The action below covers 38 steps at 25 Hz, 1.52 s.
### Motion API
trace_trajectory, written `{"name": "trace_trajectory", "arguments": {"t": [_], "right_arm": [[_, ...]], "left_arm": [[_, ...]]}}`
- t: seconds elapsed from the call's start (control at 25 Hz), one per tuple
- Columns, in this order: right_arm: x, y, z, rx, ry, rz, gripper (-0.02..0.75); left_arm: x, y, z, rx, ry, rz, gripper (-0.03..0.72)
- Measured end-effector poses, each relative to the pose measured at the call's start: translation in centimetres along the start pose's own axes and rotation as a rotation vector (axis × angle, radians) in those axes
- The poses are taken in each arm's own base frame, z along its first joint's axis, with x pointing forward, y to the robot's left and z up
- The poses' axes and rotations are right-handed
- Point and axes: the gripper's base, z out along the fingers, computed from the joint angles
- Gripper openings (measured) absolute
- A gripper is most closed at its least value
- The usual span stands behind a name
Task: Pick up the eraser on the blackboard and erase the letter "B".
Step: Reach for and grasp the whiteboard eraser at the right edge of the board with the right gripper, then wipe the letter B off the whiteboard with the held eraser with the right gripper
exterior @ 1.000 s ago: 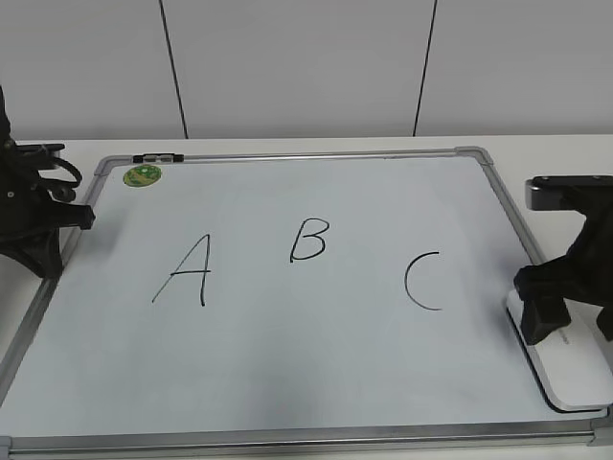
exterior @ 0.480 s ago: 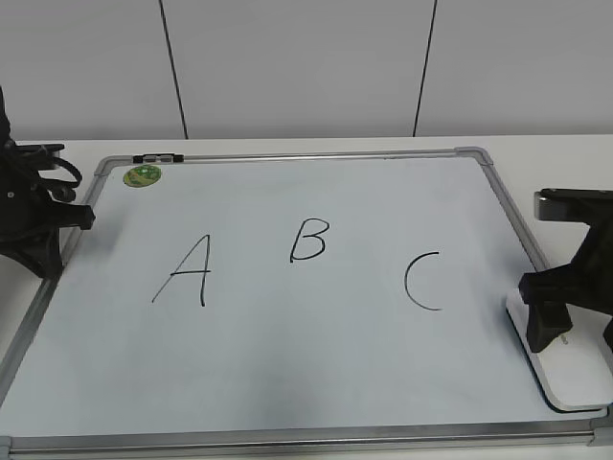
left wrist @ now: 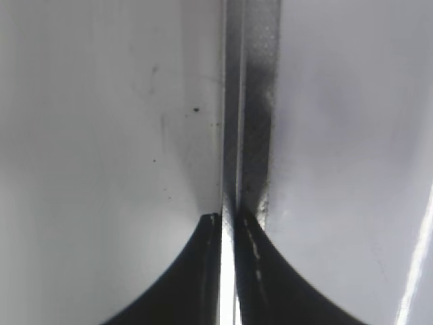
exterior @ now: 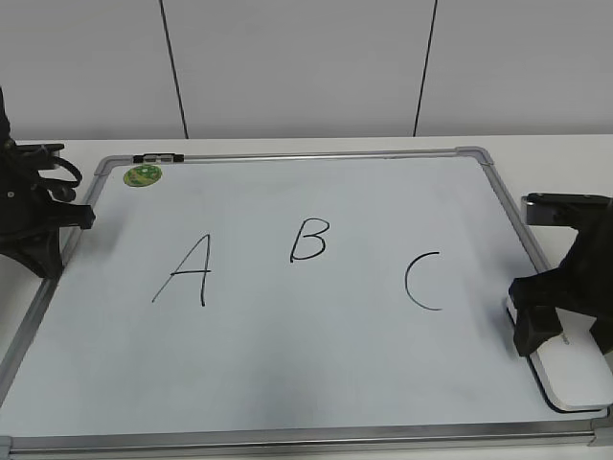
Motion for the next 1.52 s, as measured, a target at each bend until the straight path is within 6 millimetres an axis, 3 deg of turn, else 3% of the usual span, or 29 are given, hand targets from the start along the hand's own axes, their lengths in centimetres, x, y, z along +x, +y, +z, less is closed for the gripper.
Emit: {"name": "trace_trajectory", "arguments": {"t": [0.4, 1.52], "right_arm": [[-0.01, -0.04, 0.00, 0.004, -0.002, -0.013, 0.578], [-0.01, -0.07, 0.00, 0.007, -0.001, -0.017, 0.542]], "left_arm": [[0.00, 0.00, 0.00, 0.000, 0.000, 0.000, 0.029], [0.00, 0.00, 0.00, 0.000, 0.000, 0.000, 0.029]]}}
